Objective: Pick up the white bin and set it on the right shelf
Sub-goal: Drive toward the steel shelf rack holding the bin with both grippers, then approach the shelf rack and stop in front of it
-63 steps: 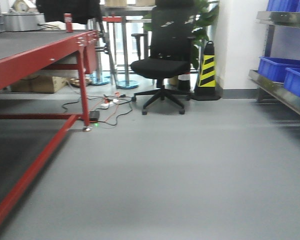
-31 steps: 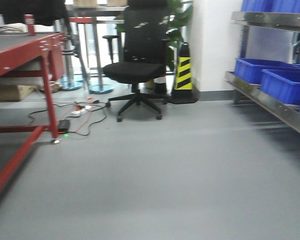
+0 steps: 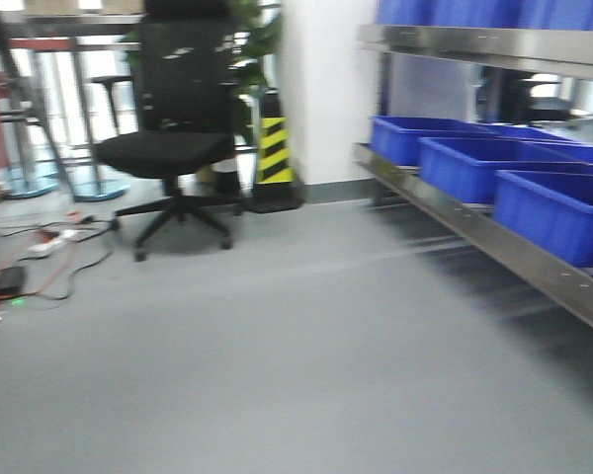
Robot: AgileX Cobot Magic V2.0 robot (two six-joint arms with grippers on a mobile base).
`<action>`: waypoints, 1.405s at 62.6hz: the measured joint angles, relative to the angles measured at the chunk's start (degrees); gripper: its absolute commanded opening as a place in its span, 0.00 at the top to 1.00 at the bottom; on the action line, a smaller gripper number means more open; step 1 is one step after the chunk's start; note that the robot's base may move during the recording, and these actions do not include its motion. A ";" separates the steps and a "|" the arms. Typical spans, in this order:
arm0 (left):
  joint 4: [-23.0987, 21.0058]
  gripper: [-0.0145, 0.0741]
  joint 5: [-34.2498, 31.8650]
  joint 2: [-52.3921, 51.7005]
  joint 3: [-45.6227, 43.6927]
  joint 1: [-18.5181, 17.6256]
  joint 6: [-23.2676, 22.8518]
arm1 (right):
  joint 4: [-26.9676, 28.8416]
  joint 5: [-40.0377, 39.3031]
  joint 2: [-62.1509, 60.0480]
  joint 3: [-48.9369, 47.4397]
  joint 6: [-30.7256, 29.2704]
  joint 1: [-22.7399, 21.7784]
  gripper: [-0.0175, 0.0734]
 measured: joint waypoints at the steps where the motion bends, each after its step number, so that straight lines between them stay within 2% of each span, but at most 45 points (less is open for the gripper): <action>1: 0.00 0.97 0.00 0.00 0.00 0.00 0.00 | 0.00 0.00 0.00 0.00 0.00 0.00 0.71; 88: 0.04 0.97 0.03 0.00 0.00 0.00 0.00 | 0.00 0.00 0.00 0.00 0.00 0.00 0.71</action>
